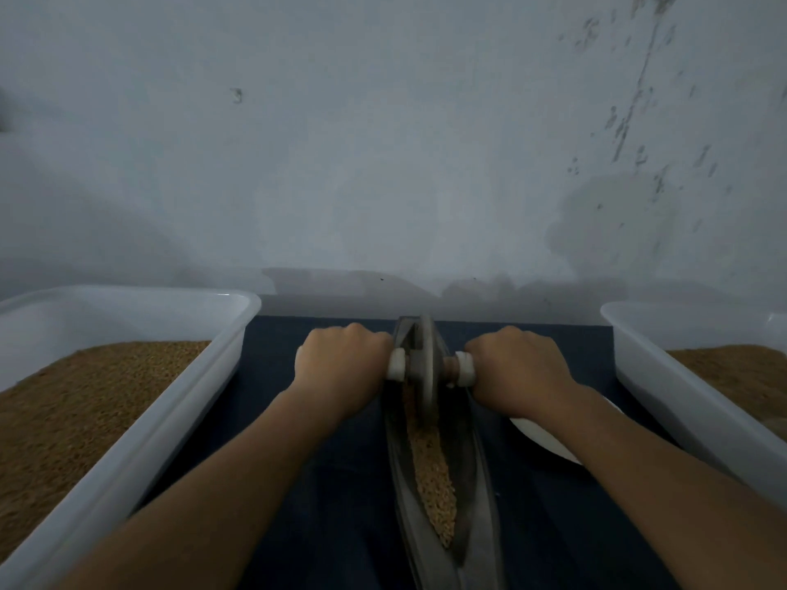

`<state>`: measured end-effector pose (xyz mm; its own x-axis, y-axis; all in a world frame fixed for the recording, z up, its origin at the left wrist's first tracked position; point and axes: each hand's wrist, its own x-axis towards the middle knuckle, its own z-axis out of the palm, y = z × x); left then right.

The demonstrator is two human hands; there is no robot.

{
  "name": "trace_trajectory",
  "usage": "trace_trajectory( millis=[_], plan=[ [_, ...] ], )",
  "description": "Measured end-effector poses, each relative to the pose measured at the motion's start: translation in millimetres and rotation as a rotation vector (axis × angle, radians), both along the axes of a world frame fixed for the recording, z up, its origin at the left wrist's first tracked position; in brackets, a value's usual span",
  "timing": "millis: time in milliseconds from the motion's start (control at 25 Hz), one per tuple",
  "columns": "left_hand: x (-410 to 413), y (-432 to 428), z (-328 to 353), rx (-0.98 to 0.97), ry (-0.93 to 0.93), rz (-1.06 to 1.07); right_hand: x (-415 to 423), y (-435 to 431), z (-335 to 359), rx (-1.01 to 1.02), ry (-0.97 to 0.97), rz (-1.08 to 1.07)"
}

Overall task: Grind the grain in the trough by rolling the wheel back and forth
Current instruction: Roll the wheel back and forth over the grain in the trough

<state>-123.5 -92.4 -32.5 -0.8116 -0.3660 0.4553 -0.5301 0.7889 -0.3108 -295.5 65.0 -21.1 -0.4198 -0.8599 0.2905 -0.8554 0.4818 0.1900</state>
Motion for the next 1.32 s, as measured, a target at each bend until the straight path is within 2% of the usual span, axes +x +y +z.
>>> trace_trajectory(
  millis=[160,520,1040,1320],
  plan=[
    [-4,-1,7,0.026,0.000,0.007,-3,-4,4,0.002,-0.005,0.001],
    [69,68,-5,-0.014,0.024,-0.039,49,70,-4,-0.042,0.132,0.071],
    [-8,-1,10,0.017,-0.003,0.028,-7,-6,-4,-0.047,0.009,-0.007],
    [57,59,-2,0.004,0.042,-0.040,46,59,-3,-0.026,0.085,0.017]
  ],
)
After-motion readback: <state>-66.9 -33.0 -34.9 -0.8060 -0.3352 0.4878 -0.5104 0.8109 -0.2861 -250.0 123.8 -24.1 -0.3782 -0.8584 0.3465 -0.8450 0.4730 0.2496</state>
